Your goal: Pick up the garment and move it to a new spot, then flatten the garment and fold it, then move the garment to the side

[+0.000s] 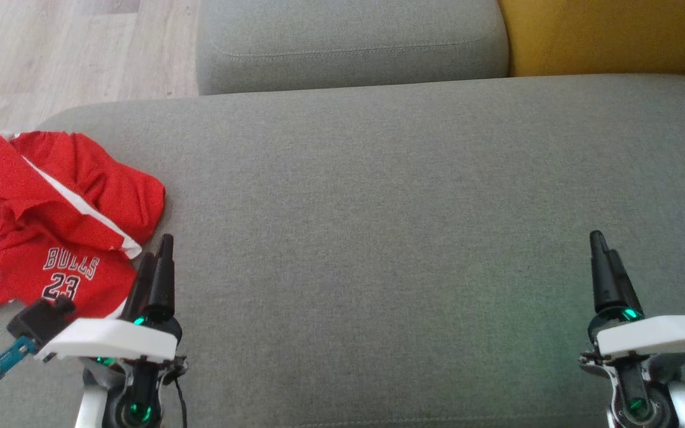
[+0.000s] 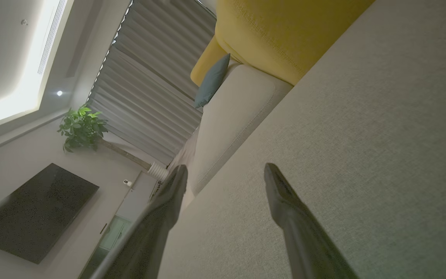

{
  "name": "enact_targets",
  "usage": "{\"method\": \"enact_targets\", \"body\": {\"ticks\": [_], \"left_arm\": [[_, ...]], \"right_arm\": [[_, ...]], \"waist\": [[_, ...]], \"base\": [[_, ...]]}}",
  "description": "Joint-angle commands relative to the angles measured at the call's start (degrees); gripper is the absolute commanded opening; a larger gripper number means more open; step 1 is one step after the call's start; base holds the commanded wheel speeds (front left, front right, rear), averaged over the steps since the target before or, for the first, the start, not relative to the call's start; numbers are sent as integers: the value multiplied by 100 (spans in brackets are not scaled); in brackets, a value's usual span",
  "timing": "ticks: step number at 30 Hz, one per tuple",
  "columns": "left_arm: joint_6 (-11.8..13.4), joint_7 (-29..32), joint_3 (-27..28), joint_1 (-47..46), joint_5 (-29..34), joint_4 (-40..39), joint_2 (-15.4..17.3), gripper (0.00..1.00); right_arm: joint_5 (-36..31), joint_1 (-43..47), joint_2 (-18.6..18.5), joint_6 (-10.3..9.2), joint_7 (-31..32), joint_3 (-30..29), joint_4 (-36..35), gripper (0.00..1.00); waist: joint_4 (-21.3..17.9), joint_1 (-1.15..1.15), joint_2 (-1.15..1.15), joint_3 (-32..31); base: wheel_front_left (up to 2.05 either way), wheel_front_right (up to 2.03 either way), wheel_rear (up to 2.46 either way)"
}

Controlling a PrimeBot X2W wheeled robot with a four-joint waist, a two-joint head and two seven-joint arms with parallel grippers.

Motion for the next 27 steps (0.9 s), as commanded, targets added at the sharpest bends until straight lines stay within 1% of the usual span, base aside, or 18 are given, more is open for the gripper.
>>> {"method": "enact_targets", "body": {"ticks": [1, 17, 18, 27], "left_arm": [[-3, -49, 42, -367, 110, -226, 101, 100], [84, -318, -164, -490, 1328, -251, 233, 100], [84, -318, -164, -490, 1328, -251, 233, 100], [154, -468, -249, -491, 1947, -282, 298, 100]], "right_arm": [[-100, -307, -139, 12, -63, 65, -243, 100], [-1284, -291, -192, 15, -123, 236, -411, 100], [-1284, -291, -192, 15, -123, 236, -411, 100], [-1949, -253, -164, 17, -137, 273, -487, 100]], "waist": [[0, 0, 0, 0], [7, 0, 0, -10], [7, 0, 0, -10], [20, 0, 0, -16]], "base": [[0, 0, 0], [0, 0, 0], [0, 0, 0], [0, 0, 0]]}}
